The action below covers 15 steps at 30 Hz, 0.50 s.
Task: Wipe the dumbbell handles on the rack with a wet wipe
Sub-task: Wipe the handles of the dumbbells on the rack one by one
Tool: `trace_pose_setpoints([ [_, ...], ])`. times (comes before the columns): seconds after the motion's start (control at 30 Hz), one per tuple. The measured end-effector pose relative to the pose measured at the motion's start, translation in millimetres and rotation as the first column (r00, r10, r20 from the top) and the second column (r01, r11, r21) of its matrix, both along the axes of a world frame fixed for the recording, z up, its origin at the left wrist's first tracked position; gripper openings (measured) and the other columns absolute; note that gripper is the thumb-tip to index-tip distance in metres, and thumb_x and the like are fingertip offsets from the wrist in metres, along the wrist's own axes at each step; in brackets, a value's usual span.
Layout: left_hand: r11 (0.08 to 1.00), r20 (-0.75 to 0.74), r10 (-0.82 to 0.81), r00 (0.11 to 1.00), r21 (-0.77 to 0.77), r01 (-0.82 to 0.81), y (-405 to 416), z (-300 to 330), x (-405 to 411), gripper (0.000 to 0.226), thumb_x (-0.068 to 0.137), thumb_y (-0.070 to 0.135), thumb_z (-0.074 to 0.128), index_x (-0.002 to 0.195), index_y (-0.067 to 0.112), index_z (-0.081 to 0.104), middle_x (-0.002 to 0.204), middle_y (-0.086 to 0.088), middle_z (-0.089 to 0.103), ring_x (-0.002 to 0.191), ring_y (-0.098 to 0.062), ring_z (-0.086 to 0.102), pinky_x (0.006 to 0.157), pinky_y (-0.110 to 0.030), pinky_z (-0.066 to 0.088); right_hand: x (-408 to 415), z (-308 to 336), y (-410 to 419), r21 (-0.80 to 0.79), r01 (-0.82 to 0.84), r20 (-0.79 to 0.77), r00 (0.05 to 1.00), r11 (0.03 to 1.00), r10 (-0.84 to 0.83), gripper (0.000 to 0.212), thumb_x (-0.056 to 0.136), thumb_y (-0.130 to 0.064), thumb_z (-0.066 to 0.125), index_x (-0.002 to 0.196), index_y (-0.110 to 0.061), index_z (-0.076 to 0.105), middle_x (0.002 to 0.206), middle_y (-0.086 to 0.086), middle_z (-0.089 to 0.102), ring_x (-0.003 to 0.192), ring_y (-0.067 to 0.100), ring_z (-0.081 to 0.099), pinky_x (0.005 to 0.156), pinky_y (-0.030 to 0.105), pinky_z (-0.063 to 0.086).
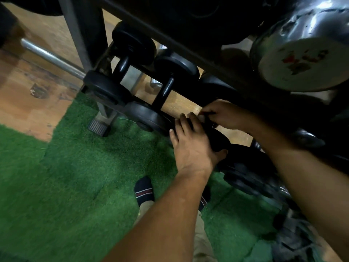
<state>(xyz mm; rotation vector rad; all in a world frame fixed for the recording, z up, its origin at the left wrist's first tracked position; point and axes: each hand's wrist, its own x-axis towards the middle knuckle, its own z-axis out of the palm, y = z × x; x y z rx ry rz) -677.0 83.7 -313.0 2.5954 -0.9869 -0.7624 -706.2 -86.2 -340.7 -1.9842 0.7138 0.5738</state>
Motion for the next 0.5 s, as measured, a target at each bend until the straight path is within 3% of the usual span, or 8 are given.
trace_pose_setpoints([
  [0.03, 1.0, 0.0, 0.0, 1.0, -0.002, 0.0, 0, 0, 0, 0.141, 0.054, 0.079, 0.077, 0.158, 0.004, 0.018, 0.16, -0.022, 0.026, 0.151, -0.038, 0.02, 0.122, -0.058, 0.02, -13, -2, -1, 0.059, 0.147, 0.07, 0.986, 0.987, -0.151, 0.028, 0.089, -0.004, 0.062, 0.077, -0.025, 0.075, 0.07, 0.004, 0.071, 0.067, 0.013, 0.066, 0.066, 0.032, 0.054],
  [0.1, 1.0, -0.002, -0.006, 1.0, 0.0, 0.006, 0, 0, 1, 0.142, 0.054, 0.079, 0.077, 0.158, 0.004, 0.017, 0.16, -0.022, 0.026, 0.151, -0.038, 0.019, 0.122, -0.058, 0.02, -40, -6, 0, 0.162, 0.451, 0.144, 0.869, 0.878, -0.473, 0.012, 0.091, -0.006, 0.064, 0.094, -0.008, 0.075, 0.082, 0.018, 0.072, 0.069, 0.014, 0.068, 0.068, 0.027, 0.055],
  [0.2, 1.0, 0.0, -0.015, 1.0, 0.011, 0.015, -1, -1, 1, 0.143, 0.054, 0.081, 0.076, 0.159, 0.004, 0.015, 0.161, -0.022, 0.025, 0.152, -0.038, 0.018, 0.123, -0.058, 0.019, -69, -13, 10, 0.193, 0.761, 0.058, 0.621, 0.619, -0.782, 0.02, 0.094, 0.004, 0.059, 0.112, 0.01, 0.068, 0.089, 0.024, 0.068, 0.07, 0.018, 0.069, 0.064, 0.015, 0.056],
  [0.3, 1.0, -0.004, -0.01, 1.0, 0.011, 0.01, -1, 0, 1, 0.142, 0.053, 0.079, 0.077, 0.158, 0.004, 0.017, 0.16, -0.022, 0.027, 0.151, -0.038, 0.02, 0.122, -0.058, 0.02, -71, -17, 14, 0.224, 0.791, -0.123, 0.603, 0.57, -0.788, 0.017, 0.091, 0.009, 0.059, 0.095, -0.002, 0.072, 0.076, 0.009, 0.071, 0.067, 0.014, 0.07, 0.057, 0.015, 0.053],
  [0.4, 0.999, -0.007, -0.021, 1.0, 0.025, 0.021, -1, 1, 0, 0.143, 0.053, 0.079, 0.077, 0.158, 0.004, 0.016, 0.16, -0.022, 0.027, 0.151, -0.037, 0.019, 0.123, -0.057, 0.019, -58, -19, 9, 0.272, 0.625, -0.263, 0.78, 0.732, -0.568, 0.004, 0.082, -0.008, 0.068, 0.081, -0.011, 0.07, 0.081, 0.013, 0.064, 0.072, 0.025, 0.059, 0.06, 0.029, 0.045],
  [0.5, 0.999, 0.002, -0.023, 1.0, 0.031, 0.023, -2, 0, 0, 0.144, 0.052, 0.081, 0.076, 0.158, 0.005, 0.016, 0.159, -0.021, 0.027, 0.151, -0.037, 0.021, 0.122, -0.057, 0.021, -50, -25, 7, 0.302, 0.554, -0.325, 0.825, 0.776, -0.463, 0.02, 0.09, -0.004, 0.06, 0.074, -0.013, 0.07, 0.077, 0.009, 0.062, 0.069, 0.021, 0.057, 0.059, 0.029, 0.042],
])
